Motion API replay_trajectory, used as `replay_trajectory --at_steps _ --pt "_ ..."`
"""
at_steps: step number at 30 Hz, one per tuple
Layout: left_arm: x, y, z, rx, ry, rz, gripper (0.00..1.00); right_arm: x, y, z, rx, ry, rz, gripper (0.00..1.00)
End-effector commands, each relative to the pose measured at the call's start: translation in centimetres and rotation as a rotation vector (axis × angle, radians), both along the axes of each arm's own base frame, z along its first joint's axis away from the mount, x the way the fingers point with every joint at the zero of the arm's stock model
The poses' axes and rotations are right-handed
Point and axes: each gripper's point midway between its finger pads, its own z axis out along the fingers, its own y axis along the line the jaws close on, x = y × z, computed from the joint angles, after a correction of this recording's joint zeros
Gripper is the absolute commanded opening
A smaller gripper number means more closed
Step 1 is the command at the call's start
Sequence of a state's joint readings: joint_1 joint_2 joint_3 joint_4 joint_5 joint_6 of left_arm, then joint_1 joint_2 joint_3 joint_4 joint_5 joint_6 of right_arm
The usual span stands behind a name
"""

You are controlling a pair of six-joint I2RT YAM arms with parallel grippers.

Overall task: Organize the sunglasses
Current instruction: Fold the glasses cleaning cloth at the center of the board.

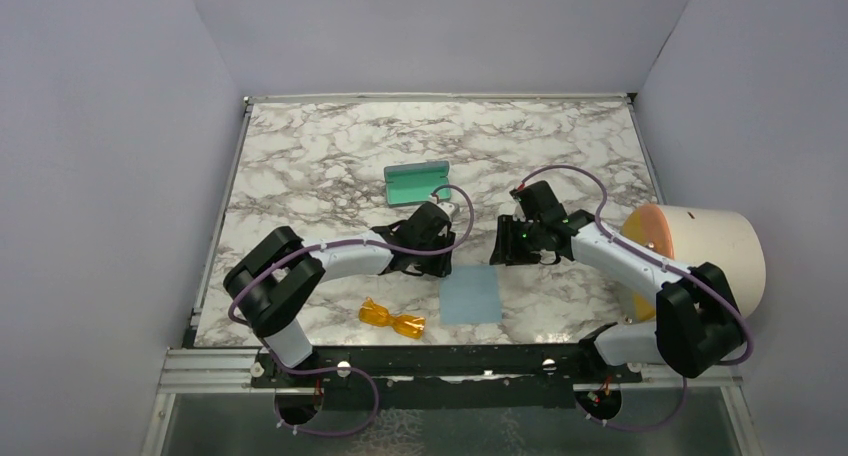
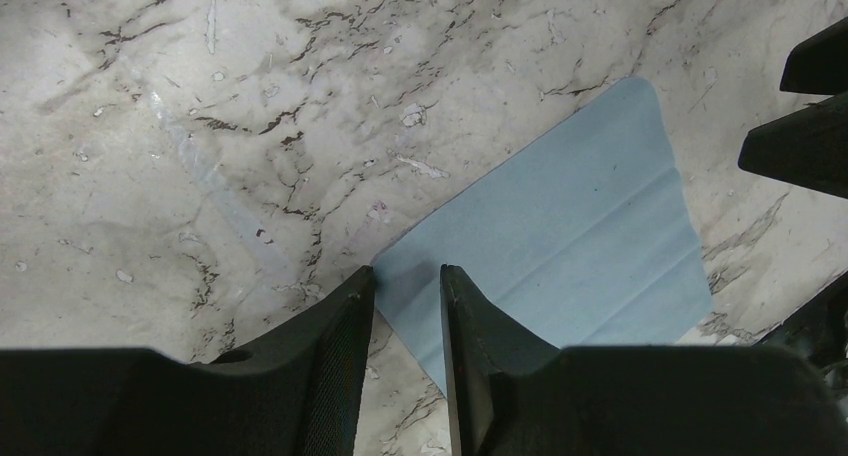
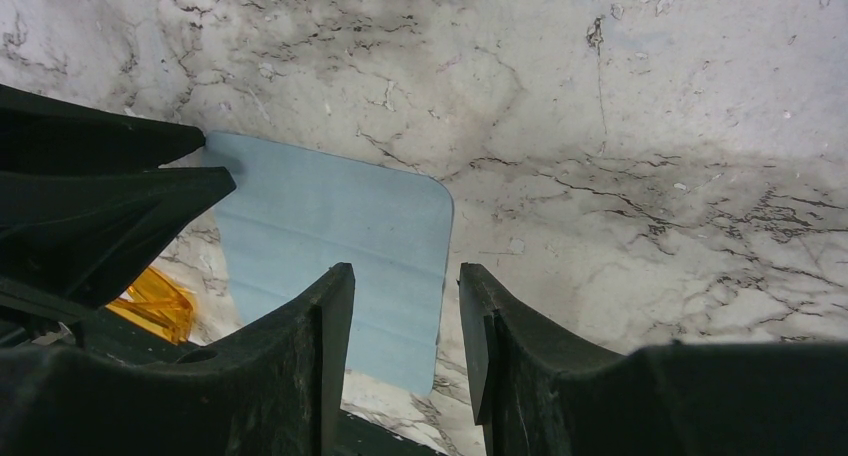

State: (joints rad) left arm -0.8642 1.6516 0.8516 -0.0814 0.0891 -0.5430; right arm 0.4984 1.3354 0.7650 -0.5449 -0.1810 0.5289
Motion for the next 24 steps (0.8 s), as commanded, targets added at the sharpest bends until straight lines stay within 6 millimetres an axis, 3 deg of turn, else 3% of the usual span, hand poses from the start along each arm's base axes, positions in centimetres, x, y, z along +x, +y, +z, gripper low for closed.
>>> replay_trajectory --at_steps 1,6,11,15,18,20,24 --pt "-1.2 0.9 -0.9 0.030 0.028 -0.015 0.33 0.2 0.6 0.2 0.023 -0.017 0.019 0.43" --pt "-1.2 1.1 -0.8 0.031 0.027 -0.014 0.31 0.1 0.6 0.1 0.023 -0.012 0.024 0.43" --pt "-1.3 1.0 -0.8 0.031 0.028 -0.023 0.19 -0.1 0.6 -0.3 0.022 -0.002 0.029 0.43" --pt "-1.2 0.9 -0.8 0.030 0.025 -0.023 0.19 -0.1 0.7 -0.5 0.019 0.000 0.035 0.43" --pt "-1.2 0.9 -0.7 0.030 0.025 -0.024 0.13 -0.2 0.6 -0.8 0.011 0.009 0.039 0.42" --pt "-1.1 0.8 -0.7 0.029 0.023 -0.024 0.07 -0.2 0.6 -1.3 0.001 0.021 0.042 0.36" --pt "-1.0 0.7 -0.7 0.028 0.022 -0.027 0.00 -0.2 0.6 -1.9 -0.014 0.028 0.042 0.36"
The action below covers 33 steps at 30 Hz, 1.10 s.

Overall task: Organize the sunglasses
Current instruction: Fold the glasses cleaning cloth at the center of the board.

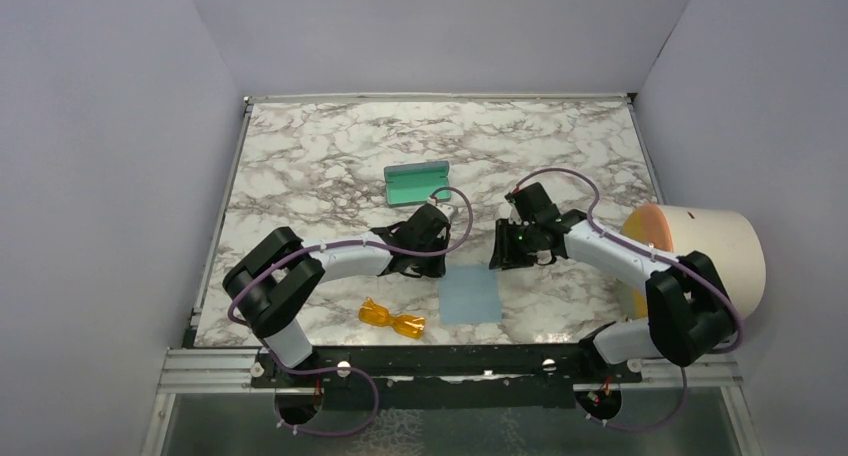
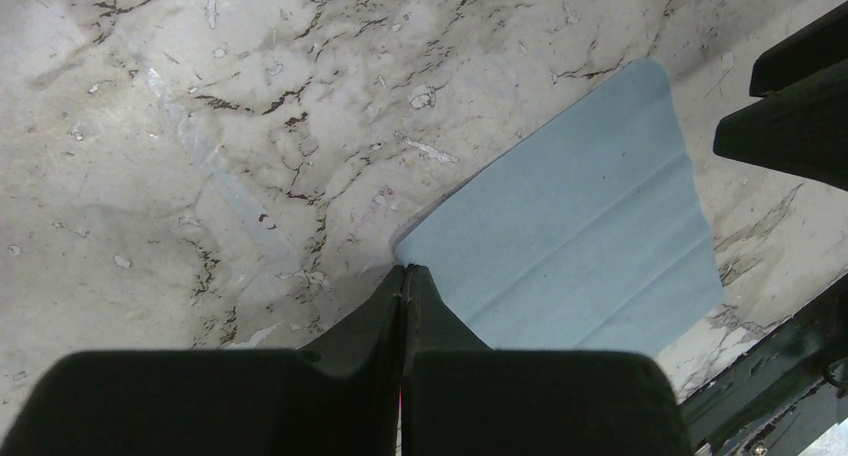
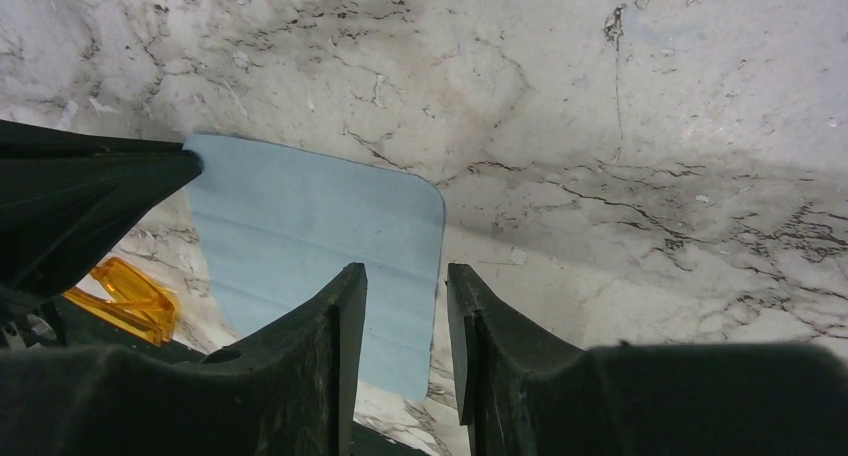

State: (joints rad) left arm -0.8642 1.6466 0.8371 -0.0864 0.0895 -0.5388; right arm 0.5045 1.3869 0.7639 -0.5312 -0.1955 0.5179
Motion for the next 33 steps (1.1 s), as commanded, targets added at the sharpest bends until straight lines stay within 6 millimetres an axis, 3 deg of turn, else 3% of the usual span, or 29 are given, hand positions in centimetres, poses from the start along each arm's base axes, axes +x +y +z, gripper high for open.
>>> replay_trajectory --at_steps 1,21,33 --pt "-0.6 0.2 -0.3 0.016 0.015 -0.024 0.00 0.1 0.3 -0.9 -0.006 -0.005 0.020 0.36" --pt "-0.6 -0.2 0.0 0.001 0.014 -0.038 0.00 1.5 0.6 -3.0 -0.045 0.005 0.034 0.32" --pt "-0.7 -0.1 -0.1 0.000 0.019 -0.031 0.00 0.9 0.6 -4.1 -0.044 0.032 0.043 0.30"
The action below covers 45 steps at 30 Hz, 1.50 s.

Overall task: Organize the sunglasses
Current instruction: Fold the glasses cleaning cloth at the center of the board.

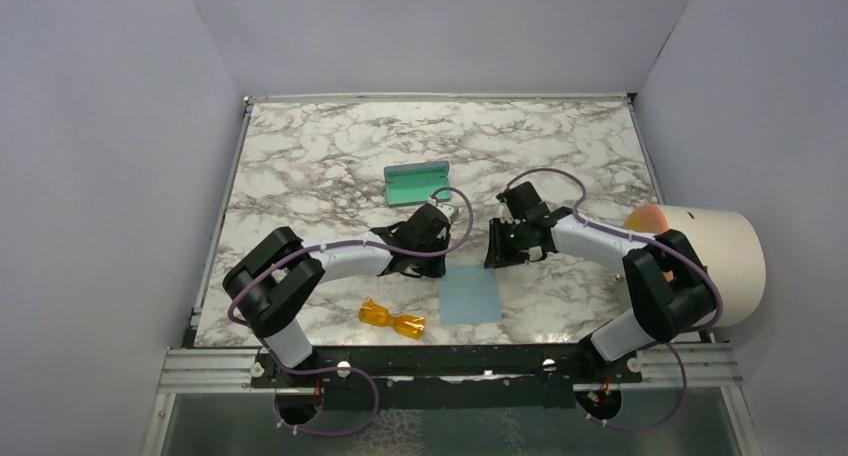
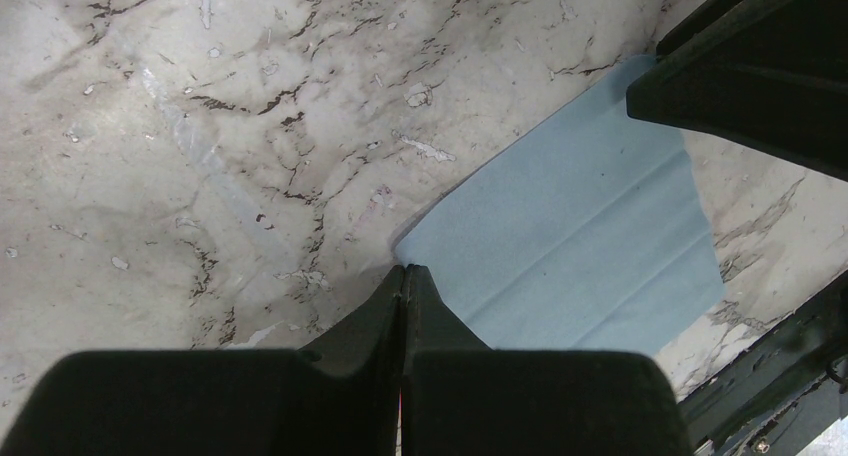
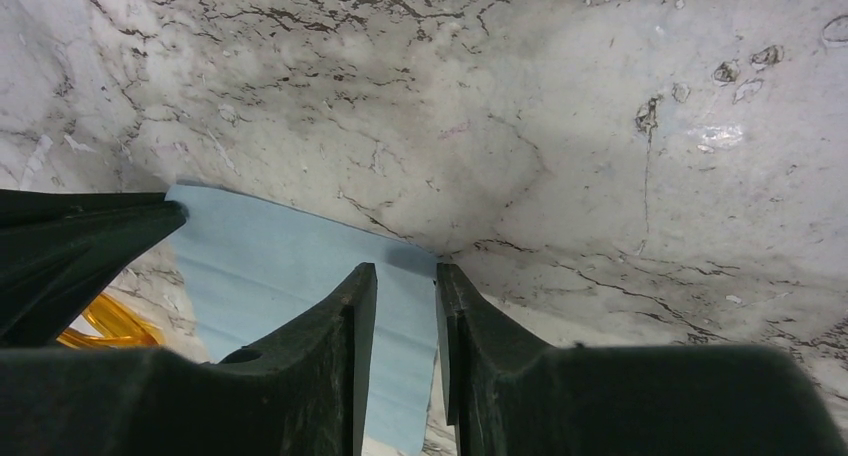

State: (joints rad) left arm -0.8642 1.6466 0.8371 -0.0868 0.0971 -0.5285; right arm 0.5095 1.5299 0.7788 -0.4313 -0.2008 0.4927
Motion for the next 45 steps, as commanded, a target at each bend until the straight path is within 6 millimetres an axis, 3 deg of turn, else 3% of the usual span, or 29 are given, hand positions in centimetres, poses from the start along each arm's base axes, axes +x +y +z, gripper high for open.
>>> replay_trajectory --at_steps 1,23,41,45 --pt "-0.6 0.0 -0.2 0.001 0.020 -0.018 0.00 -0.5 -0.4 -1.5 -0.026 0.017 0.016 0.27" --pt "-0.6 -0.2 -0.2 -0.003 0.021 -0.028 0.00 -1.1 -0.5 -1.3 -0.019 0.022 0.011 0.01" --pt "2.7 -1.6 2.3 0.051 -0.098 -0.078 0.00 2.2 0.7 1.3 -0.013 -0.061 0.019 0.01" --pt "3.3 -1.7 1.7 0.073 -0.096 -0.082 0.00 3.3 1.0 1.7 -0.023 -0.077 0.019 0.01"
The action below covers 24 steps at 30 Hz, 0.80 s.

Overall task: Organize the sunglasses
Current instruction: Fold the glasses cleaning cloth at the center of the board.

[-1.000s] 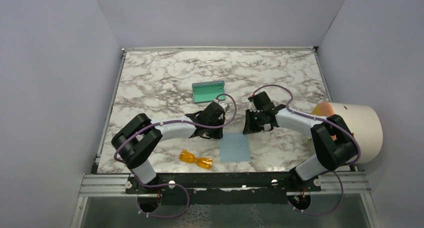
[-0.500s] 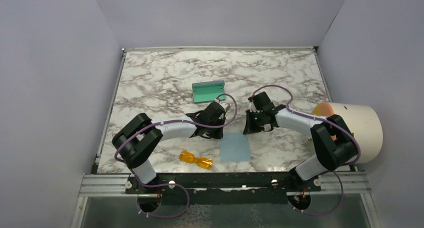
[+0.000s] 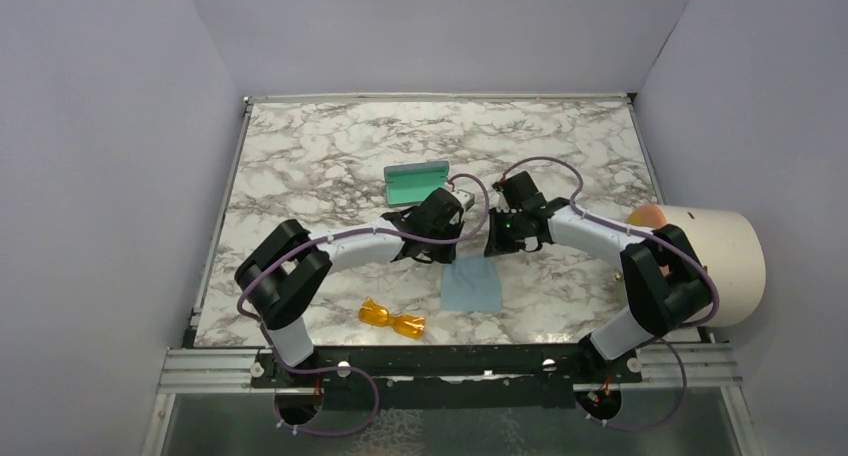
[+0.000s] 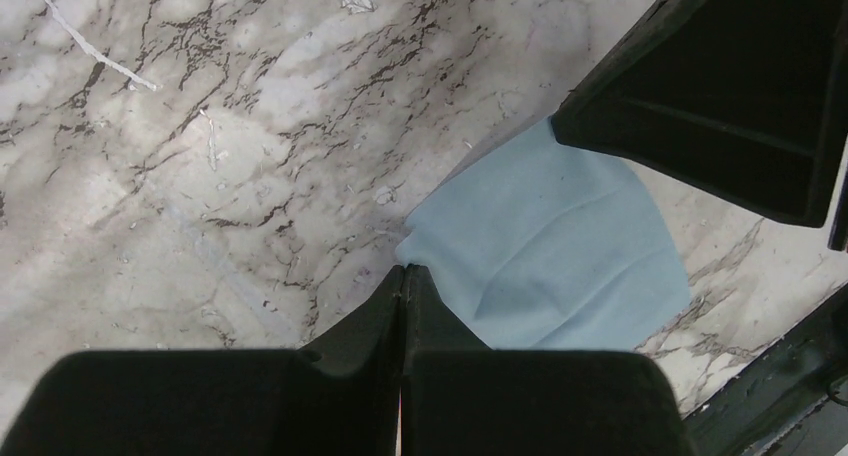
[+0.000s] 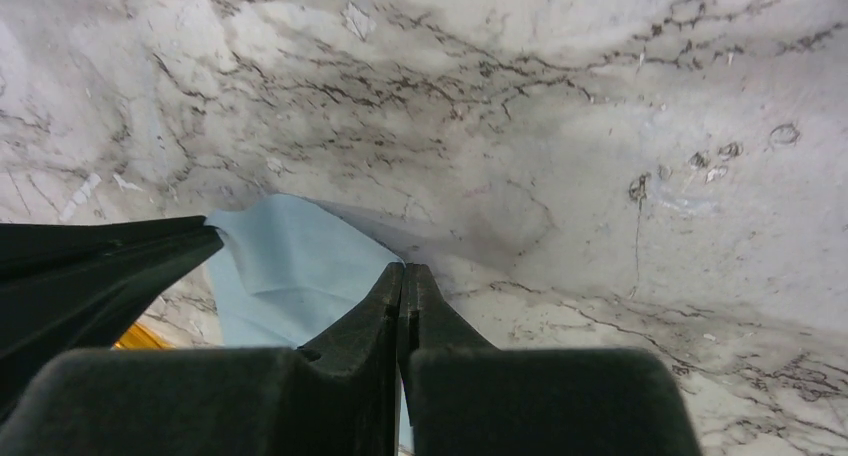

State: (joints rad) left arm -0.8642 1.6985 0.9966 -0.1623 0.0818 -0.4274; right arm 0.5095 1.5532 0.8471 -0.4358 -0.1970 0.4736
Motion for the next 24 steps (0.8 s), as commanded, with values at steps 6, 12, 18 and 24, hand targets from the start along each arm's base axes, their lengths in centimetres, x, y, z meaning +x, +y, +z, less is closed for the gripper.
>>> replay_trajectory --at_steps 6,12,18,24 --pt "1.9 0.8 -0.3 0.068 -0.033 0.001 0.00 3.1 0.7 0.8 -0.039 -0.061 -0.005 0.01" --pt "3.6 1.8 0.0 0.065 -0.041 0.020 0.00 4.0 1.0 0.5 -0.048 -0.066 -0.014 0.01" --pt "4.5 2.3 0.4 0.059 -0.053 0.018 0.00 4.3 0.9 0.8 -0.044 -0.081 -0.033 0.01" --pt "4.2 2.3 0.6 0.044 -0.044 0.025 0.00 4.2 0.9 1.3 -0.032 -0.090 -0.034 0.01"
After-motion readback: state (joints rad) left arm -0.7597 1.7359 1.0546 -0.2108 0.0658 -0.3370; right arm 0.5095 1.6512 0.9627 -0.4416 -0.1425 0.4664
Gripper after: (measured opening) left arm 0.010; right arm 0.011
